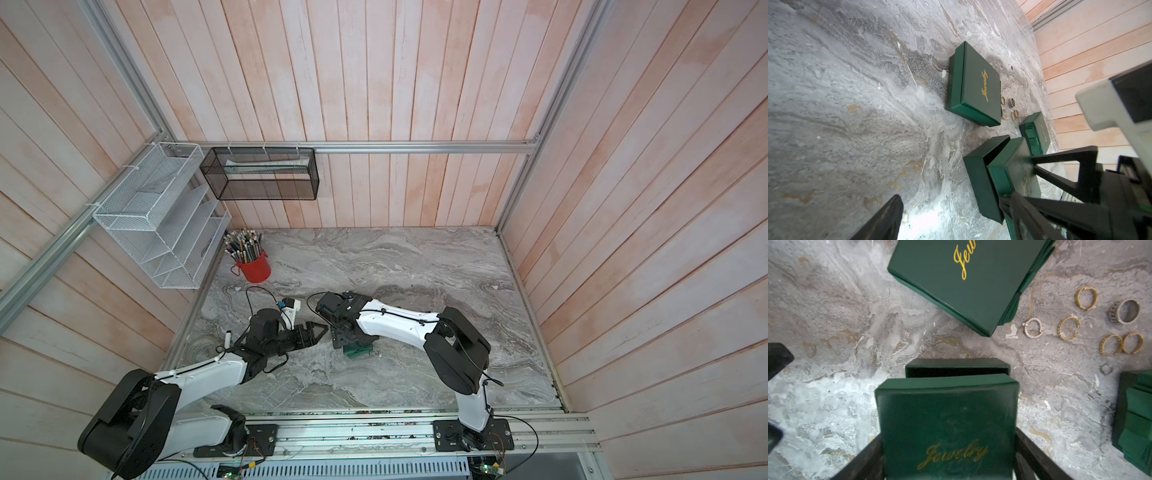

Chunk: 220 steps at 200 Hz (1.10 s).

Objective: Take the rings out of the lift-off lid box
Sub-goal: Close the lid on the jewelry box.

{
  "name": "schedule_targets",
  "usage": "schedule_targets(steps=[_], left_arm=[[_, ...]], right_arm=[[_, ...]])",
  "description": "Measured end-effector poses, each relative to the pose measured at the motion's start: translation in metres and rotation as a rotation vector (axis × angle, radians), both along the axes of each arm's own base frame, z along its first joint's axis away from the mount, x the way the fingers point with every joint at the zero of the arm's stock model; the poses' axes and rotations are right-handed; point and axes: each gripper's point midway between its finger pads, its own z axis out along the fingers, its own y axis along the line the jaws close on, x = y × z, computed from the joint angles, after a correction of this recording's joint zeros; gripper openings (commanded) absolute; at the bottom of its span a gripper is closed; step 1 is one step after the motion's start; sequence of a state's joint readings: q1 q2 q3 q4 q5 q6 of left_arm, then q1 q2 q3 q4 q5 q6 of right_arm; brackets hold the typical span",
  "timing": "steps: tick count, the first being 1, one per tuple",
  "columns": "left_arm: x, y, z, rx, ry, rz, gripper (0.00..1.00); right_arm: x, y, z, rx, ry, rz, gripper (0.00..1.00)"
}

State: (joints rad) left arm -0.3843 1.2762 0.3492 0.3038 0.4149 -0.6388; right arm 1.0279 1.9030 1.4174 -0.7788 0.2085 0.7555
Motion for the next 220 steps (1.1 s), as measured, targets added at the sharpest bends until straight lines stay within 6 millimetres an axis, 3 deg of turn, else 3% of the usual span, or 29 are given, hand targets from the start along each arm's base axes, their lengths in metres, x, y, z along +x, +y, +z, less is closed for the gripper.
schedule_targets(steps=[220], left_arm=[[-0.0011,0.0004,-0.0031,0.003,0.009,0.0,0.83]], right_arm=[[0.0029,-0.0075,-0.0052,-0.051,-0.026,-0.005,0.88]])
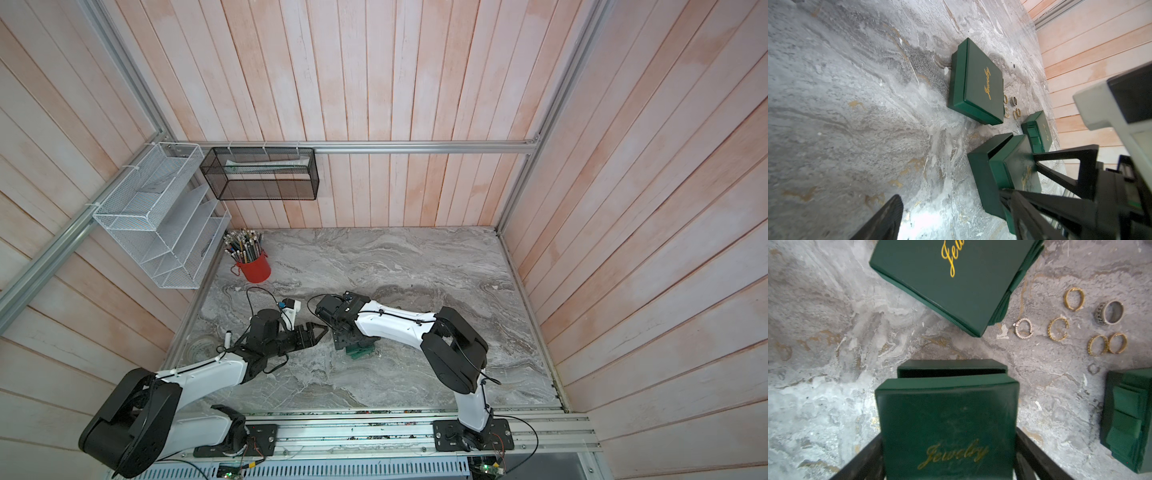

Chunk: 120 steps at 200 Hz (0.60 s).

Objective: Take the rings out of the lift-off lid box
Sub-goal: Close the lid on the jewelry box.

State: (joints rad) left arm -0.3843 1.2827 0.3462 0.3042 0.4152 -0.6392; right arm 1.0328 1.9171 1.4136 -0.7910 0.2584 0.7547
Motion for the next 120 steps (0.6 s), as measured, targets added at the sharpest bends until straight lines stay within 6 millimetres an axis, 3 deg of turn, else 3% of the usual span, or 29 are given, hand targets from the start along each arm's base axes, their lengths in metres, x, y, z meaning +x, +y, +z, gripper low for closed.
schedule_targets(steps=[120], left_arm=[[-0.0005,0.0001,-0.005,0.003,0.017,0.002,0.83]], right_arm=[[0.0038,-0.0006,-0.0011,-0.003,-0.003,0.012,0.9]])
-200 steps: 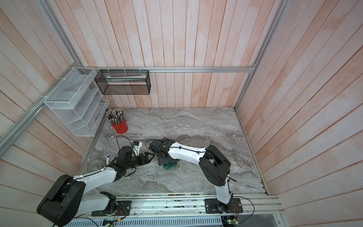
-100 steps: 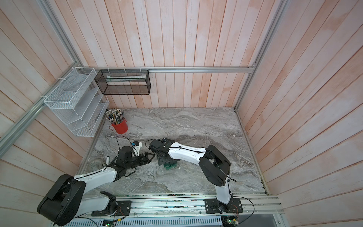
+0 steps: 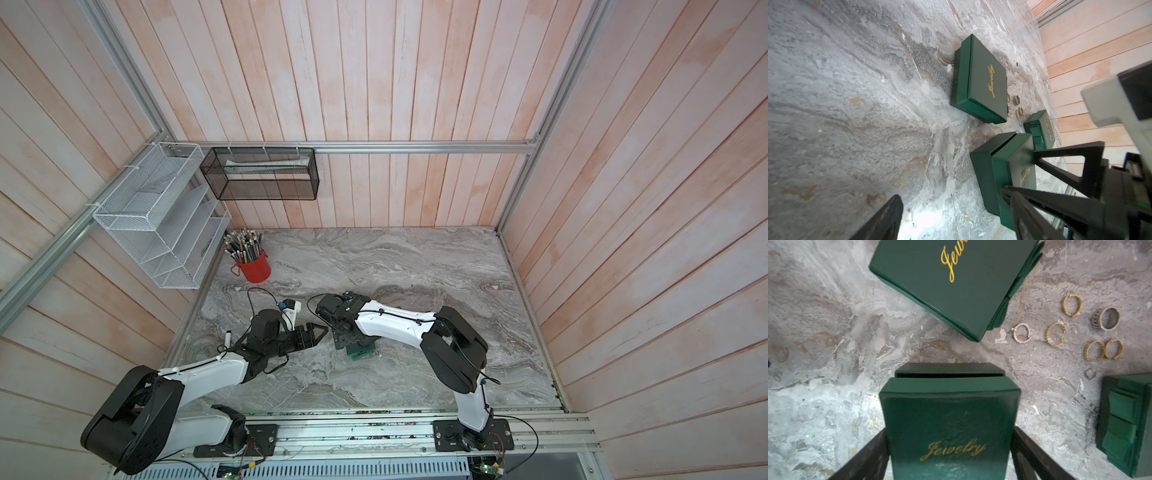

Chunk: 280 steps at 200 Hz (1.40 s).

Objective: Take the rings out of the lift-off lid box
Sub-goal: Close the lid on the jewelry box.

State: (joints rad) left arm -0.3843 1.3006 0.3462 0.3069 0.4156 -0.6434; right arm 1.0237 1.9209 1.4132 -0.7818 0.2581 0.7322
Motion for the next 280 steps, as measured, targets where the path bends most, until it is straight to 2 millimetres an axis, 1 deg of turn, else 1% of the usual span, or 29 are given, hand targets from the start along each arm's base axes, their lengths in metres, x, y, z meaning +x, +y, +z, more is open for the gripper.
schedule_targets(steps=[35,96,175,214,242,257,280], left_arm=[[0.0,0.0,0.0,-0.002,0.003,0.002,0.83],[-0.001,0.0,-0.005,0.004,0.018,0.002,0.83],[-0.002,-0.001,-0.011,0.005,0.036,-0.003,0.83],[-0.001,-0.001,-0.012,0.005,0.038,-0.002,0.83],[-0.001,-0.001,-0.013,0.005,0.039,-0.002,0.83],[-0.001,-0.001,-0.012,0.004,0.038,-0.002,0.84],[0.001,-0.004,-0.008,-0.005,0.028,-0.014,0.86]], right_arm=[[0.003,-0.001,-0.002,0.013,0.008,-0.011,0.89],[0.006,-0.002,-0.003,0.022,0.02,-0.007,0.84],[0.009,-0.003,-0.005,0.029,0.047,0.025,0.84],[0.014,0.0,-0.005,0.03,0.054,0.05,0.84],[0.016,0.0,-0.005,0.029,0.057,0.067,0.9],[0.017,-0.001,-0.006,0.025,0.057,0.072,0.91],[0.019,-0.002,-0.005,0.029,0.048,0.07,0.95]])
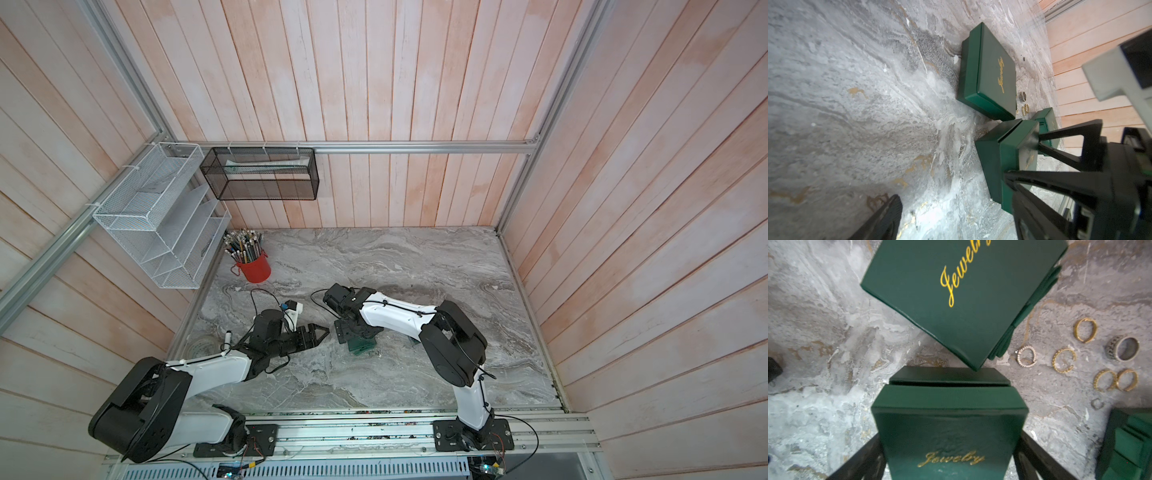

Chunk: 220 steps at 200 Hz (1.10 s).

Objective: Take the rings out of the lift-off lid box
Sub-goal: Close the lid on the jewelry box.

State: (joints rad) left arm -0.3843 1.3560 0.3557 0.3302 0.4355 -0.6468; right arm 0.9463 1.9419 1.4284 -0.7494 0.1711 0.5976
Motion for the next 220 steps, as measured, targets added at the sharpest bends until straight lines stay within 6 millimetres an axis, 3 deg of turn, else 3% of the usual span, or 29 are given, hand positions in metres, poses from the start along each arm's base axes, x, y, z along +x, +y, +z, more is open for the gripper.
schedule_targets(steps=[40,81,107,135,220], left_arm=[[0.015,-0.01,0.019,-0.017,-0.056,-0.031,0.86],[0.031,-0.031,0.031,0.003,-0.13,-0.117,0.92],[0.03,-0.059,0.04,0.047,-0.218,-0.24,0.99],[0.021,-0.085,0.047,0.083,-0.3,-0.355,0.99],[0.033,-0.095,0.018,0.242,-0.322,-0.436,0.95]], right_arm=[[0.003,-0.01,0.028,0.099,-0.081,-0.031,0.97],[0.006,-0.048,0.067,0.334,-0.198,-0.165,0.98],[-0.002,-0.071,0.064,0.441,-0.223,-0.225,0.98],[-0.01,-0.076,0.054,0.473,-0.207,-0.239,0.98],[-0.008,-0.074,0.057,0.524,-0.224,-0.241,0.98]])
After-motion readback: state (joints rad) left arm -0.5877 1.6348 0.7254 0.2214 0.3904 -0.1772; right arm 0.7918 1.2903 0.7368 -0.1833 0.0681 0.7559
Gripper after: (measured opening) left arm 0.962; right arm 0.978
